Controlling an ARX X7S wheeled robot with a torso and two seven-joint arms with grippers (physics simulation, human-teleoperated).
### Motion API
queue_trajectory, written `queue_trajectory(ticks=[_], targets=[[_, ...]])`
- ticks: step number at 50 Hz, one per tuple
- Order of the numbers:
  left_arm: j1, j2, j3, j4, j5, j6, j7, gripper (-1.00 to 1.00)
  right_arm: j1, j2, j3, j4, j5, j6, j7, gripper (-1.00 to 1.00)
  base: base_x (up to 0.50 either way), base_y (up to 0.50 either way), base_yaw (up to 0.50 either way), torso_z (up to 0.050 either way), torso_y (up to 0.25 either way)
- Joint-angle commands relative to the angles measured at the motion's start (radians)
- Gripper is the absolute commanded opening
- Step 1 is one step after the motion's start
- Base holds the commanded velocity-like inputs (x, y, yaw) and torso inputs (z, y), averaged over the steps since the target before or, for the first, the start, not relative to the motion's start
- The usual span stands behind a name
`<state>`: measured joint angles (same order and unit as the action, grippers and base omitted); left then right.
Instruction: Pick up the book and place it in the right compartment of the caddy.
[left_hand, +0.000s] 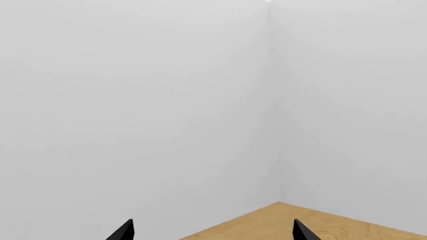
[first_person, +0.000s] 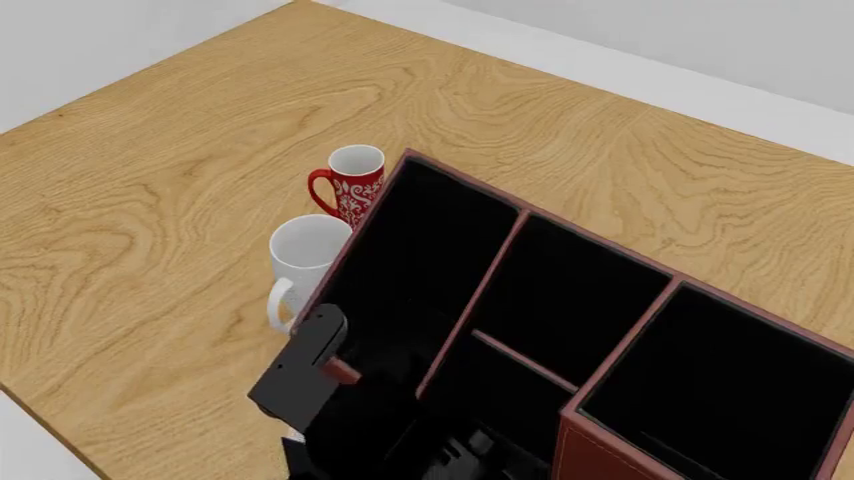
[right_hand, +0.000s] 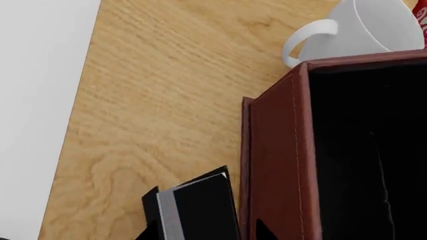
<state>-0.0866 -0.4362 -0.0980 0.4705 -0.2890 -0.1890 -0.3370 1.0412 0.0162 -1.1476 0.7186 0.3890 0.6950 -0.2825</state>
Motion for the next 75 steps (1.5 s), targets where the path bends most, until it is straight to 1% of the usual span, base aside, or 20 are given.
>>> queue_trajectory(ticks=[1,6,10,22,44,48,67,75], targets=[[0.0,-0.002,0.003,-0.001,0.0,0.001,-0.002,1.0,-0.004,-0.011,-0.078,0.057,0.038,-0.046,-0.014,-1.0,0.0,0.0,0.01,0.0,0.0],[0.0,-0.002,0.005,0.004,0.0,-0.003,-0.003,1.0,-0.008,0.009,-0.083,0.006,0.04,-0.043,0.01,-1.0,0.0,0.0,0.01,0.0,0.0],[-0.001,-0.003,0.005,0.003,-0.002,-0.004,-0.004,1.0,-0.008,0.043,-0.078,-0.094,0.048,-0.02,0.038,-1.0,0.0,0.0,0.01,0.0,0.0],[0.0,-0.006,0.003,0.007,-0.004,-0.006,-0.008,1.0,0.004,0.106,-0.057,-0.378,0.107,0.123,0.09,-1.0,0.0,0.0,0.01,0.0,0.0],[0.006,-0.011,-0.01,0.022,-0.019,-0.008,-0.014,1.0,0.04,0.145,-0.005,-0.559,0.175,0.233,0.134,-1.0,0.0,0.0,0.0,0.0,0.0],[0.007,-0.012,-0.012,0.023,-0.021,-0.008,-0.015,1.0,0.054,0.165,0.027,-0.613,0.192,0.26,0.16,-1.0,0.0,0.0,0.0,0.0,0.0],[0.011,-0.017,-0.025,0.03,-0.036,-0.008,-0.019,1.0,0.123,0.206,0.076,-0.756,0.236,0.364,0.208,-1.0,0.0,0.0,0.0,0.0,0.001],[0.012,-0.019,-0.031,0.031,-0.039,-0.007,-0.022,1.0,0.157,0.226,0.146,-0.817,0.273,0.404,0.239,-1.0,0.0,0.0,0.0,0.0,0.001]])
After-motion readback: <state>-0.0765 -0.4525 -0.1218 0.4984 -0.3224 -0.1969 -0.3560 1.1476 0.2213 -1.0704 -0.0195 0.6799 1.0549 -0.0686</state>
